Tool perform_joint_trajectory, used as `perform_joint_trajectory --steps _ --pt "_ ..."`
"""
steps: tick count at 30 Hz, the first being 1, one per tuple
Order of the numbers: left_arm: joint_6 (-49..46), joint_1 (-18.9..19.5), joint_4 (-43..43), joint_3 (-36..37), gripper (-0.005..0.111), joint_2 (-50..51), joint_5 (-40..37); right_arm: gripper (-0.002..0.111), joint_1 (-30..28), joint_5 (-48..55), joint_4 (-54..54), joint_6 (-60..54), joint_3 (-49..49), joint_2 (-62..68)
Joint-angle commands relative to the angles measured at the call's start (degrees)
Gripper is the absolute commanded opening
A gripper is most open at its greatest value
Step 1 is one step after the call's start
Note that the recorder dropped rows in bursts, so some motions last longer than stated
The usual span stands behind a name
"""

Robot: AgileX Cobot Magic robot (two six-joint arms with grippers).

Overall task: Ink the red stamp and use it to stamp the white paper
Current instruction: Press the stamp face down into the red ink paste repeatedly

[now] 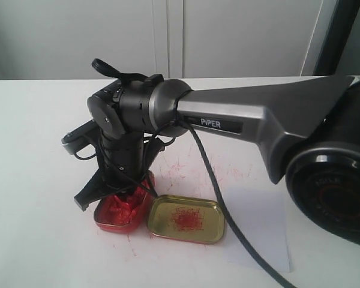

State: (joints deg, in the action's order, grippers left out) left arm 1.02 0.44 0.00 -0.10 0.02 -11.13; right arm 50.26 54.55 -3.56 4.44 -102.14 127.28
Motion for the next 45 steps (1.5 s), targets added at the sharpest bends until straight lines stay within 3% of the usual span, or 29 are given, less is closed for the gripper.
perform_joint_trajectory --steps 1,45 --pt "0.22 -0.03 -0.33 0.1 0.0 -0.02 0.05 0.0 -0.07 -0.46 0.05 0.33 -1.36 -1.87" --pt "0.22 -0.03 -0.33 0.1 0.0 -0.02 0.05 0.0 -0.07 2.49 0.05 0.82 -4.11 -1.73"
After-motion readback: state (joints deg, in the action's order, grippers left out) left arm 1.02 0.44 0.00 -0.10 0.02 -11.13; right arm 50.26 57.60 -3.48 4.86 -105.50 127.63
